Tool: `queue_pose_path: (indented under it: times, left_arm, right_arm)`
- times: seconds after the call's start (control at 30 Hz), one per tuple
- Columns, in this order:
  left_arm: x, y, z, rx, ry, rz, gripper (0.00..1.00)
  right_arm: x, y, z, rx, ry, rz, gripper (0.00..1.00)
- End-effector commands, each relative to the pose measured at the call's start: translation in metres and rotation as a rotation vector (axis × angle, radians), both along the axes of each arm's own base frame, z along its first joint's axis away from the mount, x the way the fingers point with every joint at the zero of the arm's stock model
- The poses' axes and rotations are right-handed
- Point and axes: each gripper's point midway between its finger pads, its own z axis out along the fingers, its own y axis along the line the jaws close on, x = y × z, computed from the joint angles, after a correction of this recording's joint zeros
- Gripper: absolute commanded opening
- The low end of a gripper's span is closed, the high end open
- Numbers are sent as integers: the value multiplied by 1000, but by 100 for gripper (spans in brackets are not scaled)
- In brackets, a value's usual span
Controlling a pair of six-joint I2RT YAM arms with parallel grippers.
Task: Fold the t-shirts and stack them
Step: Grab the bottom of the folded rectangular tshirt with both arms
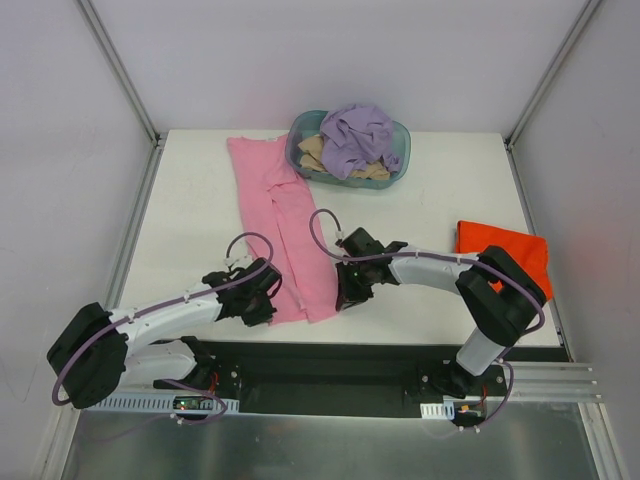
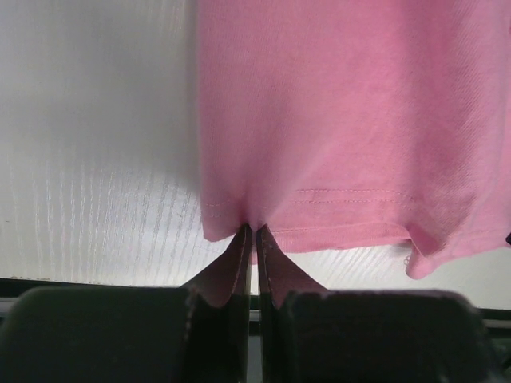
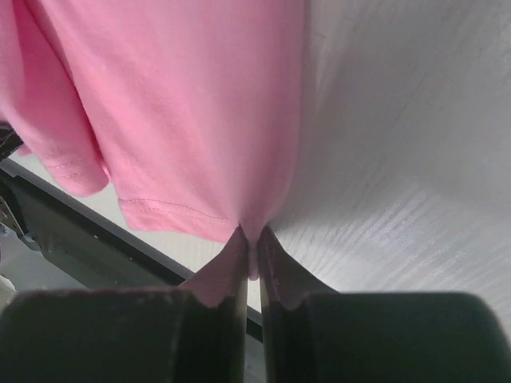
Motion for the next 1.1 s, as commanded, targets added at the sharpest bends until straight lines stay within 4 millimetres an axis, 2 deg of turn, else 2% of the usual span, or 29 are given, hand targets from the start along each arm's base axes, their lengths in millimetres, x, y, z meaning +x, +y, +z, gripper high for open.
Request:
queue_pose_path:
  times: [0.0,0.23,0.53,0.63,0.77,0.83,0.9,0.93,1.0,1.07]
  left_arm:
    - [-12,5,-1,-31,13,20,0]
    - [-28,8,-3,-81,42,20,0]
    - [-37,15,2,-83,51,17,0]
    - [-41,14,1,-100,68,27,0]
    - [-46,8,4,-128,81,-5,0]
    - [-56,3,6,-172,113,-35,0]
    - [-64,-1,9,-216,111,-78,0]
    - [-69,-6,15,-261,107,-102,0]
    - [-76,-10,20,-303,106,-145,0]
    - [-80,-18,33,-366,91,-190,0]
  right_arm:
    - [-8,-20,-16,-93,29,-32,7]
    - [-17,-23,-17,-86,35,-6,6]
    - [-25,-26,-18,-84,44,18,1]
    - [-31,-20,-7,-32,27,75,1]
    - [-55,-14,14,47,27,177,1]
    - [-68,-17,23,66,30,209,1]
    - [-82,-27,25,52,42,228,1]
    - [-85,-30,33,71,21,238,1]
    - [-94,-37,37,68,32,241,1]
    - [-95,-36,49,106,9,247,1]
